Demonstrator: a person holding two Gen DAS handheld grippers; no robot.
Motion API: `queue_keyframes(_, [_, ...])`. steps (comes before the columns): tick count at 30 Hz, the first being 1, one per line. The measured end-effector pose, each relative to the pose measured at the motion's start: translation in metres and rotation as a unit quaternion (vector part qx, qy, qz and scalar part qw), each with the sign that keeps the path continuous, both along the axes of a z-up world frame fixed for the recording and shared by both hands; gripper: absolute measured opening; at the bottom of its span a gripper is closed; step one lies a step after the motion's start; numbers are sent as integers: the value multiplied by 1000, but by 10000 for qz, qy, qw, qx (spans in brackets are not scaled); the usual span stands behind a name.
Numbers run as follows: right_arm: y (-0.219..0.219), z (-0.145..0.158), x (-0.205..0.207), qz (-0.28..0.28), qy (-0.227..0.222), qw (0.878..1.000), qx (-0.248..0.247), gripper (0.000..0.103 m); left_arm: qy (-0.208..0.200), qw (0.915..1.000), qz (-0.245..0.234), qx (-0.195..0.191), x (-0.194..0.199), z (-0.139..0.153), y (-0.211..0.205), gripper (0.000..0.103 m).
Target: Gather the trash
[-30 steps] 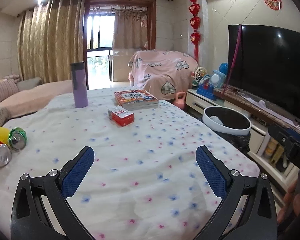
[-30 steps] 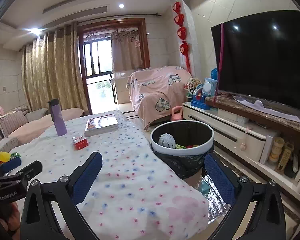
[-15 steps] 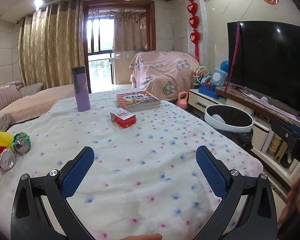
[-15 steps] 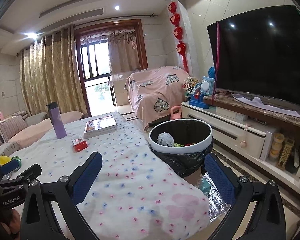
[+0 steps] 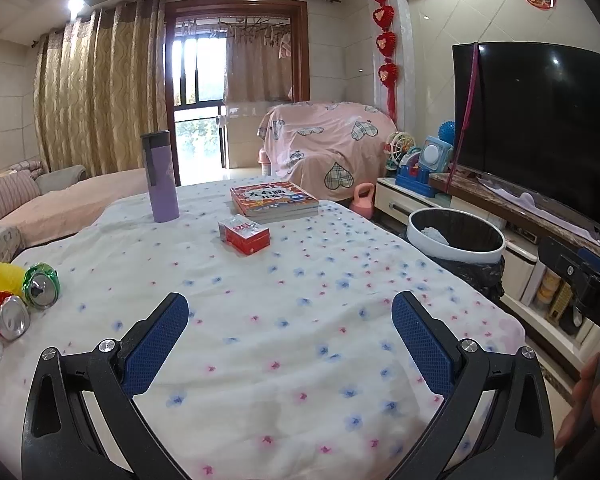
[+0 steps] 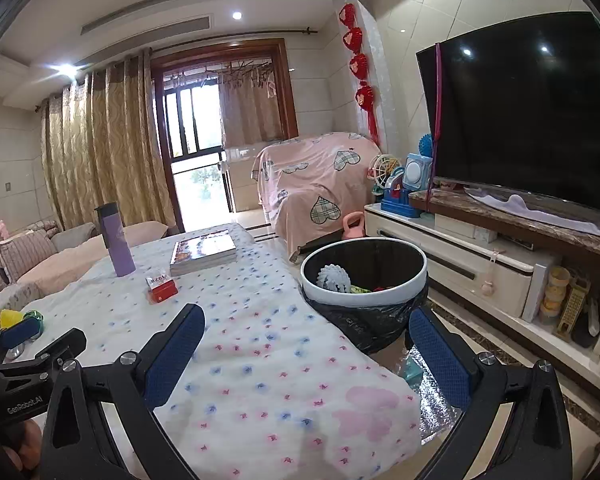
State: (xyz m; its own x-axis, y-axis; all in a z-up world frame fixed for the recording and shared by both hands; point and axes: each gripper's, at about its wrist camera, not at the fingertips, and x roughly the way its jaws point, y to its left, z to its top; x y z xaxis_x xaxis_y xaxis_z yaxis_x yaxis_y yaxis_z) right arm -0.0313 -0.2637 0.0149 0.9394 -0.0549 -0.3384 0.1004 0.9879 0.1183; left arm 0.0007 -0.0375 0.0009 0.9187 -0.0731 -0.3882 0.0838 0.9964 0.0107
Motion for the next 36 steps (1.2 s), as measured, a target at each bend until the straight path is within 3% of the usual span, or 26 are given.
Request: queue_keyframes(36, [1,-1,0,15,-13,10000,17,103,-33,10000,-67,35,-2,-1,-1,103])
